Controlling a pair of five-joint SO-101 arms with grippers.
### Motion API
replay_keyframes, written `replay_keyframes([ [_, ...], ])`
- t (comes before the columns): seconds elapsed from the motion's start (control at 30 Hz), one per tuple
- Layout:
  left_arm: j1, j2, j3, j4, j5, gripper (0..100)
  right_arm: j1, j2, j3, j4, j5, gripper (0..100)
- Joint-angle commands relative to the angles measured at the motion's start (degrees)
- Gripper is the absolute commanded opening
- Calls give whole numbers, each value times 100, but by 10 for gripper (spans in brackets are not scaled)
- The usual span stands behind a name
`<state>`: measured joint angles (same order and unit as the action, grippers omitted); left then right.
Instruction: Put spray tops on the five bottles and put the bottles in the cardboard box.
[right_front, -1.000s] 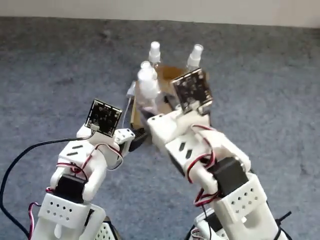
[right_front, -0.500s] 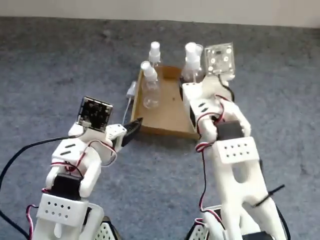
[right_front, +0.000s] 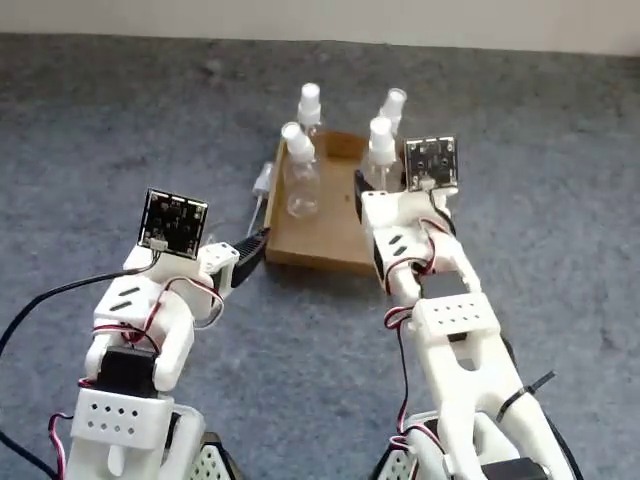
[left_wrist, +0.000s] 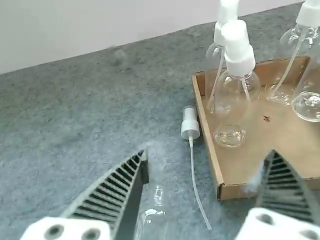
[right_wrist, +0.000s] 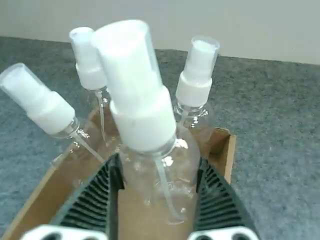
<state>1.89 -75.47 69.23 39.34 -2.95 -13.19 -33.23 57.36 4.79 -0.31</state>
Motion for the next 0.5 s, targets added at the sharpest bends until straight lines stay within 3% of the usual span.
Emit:
replay_keyframes([
  [0.0,31,-22,-22,-123,-26,294,48,40,-57,-207,-53,5],
  [0.47,31,-22,-22,-123,-35,294,57,1068,-532,-418,-448,5],
])
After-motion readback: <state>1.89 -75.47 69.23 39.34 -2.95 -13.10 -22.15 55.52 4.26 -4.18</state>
